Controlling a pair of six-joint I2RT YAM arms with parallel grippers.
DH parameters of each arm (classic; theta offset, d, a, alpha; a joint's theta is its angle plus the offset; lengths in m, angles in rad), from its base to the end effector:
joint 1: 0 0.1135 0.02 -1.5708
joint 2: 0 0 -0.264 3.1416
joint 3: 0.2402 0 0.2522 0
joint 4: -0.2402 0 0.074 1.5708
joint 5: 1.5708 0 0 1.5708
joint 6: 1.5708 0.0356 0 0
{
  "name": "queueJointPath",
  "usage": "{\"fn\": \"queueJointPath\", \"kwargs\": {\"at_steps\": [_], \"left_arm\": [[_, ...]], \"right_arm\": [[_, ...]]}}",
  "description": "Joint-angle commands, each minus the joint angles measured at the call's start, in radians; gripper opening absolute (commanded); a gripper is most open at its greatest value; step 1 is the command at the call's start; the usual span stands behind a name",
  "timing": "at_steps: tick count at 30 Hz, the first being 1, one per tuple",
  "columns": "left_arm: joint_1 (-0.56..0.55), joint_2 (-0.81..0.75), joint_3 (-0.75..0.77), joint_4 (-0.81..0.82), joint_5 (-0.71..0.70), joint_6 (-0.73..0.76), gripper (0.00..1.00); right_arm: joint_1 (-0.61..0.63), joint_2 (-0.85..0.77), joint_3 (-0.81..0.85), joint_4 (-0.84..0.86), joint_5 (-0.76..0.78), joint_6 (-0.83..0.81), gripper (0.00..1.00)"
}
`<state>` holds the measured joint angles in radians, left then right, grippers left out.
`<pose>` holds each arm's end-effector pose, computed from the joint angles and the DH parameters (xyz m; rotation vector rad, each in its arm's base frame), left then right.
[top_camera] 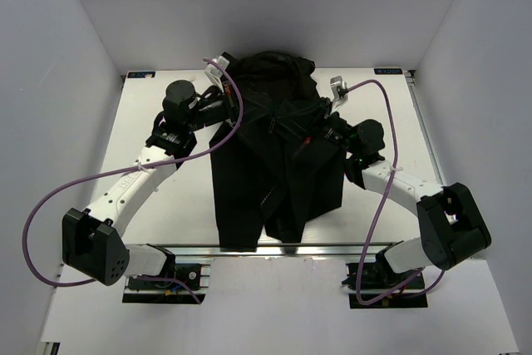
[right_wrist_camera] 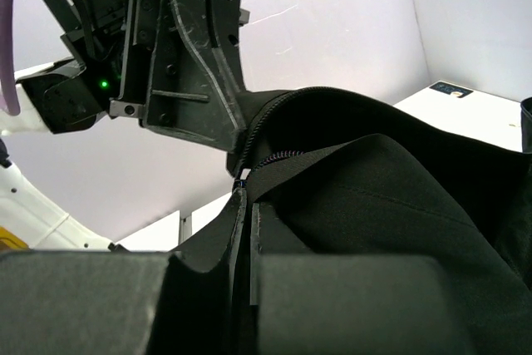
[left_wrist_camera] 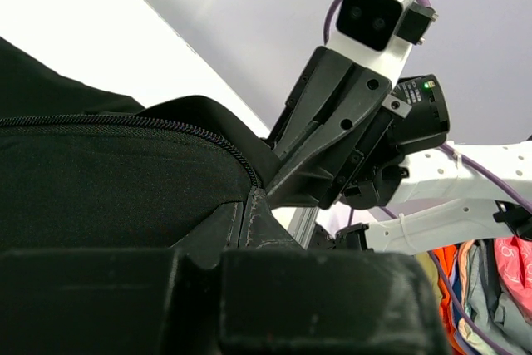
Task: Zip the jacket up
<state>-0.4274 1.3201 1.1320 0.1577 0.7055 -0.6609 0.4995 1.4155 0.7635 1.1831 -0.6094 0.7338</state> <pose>0.2702 -0.1484 0.3793 0.4002 1.7386 -1.3729 0.2529 0.1612 0.3256 -0.4732 1.1667 1.3980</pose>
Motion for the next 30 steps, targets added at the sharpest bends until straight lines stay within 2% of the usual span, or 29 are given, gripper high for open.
{"fn": "queueJointPath", "kwargs": {"at_steps": [1, 12, 18, 30], "left_arm": [[-0.005, -0.028, 0.005, 0.011, -0.018, -0.002, 0.0], [-0.005, -0.032, -0.006, 0.022, -0.018, -0.017, 0.0], [-0.005, -0.022, -0.009, 0.028, -0.012, -0.031, 0.0], [-0.011, -0.016, -0.023, 0.048, -0.004, -0.052, 0.0]], "right_arm": [[0.007, -0.021, 0.033, 0.096, -0.035, -0.001, 0.0], [0.007, -0.035, 0.03, 0.059, -0.036, -0.02, 0.0], [0.011, -0.012, 0.045, 0.098, -0.036, 0.004, 0.0], [0.017, -0.001, 0.068, 0.047, 0.039, -0.005, 0.0]]}}
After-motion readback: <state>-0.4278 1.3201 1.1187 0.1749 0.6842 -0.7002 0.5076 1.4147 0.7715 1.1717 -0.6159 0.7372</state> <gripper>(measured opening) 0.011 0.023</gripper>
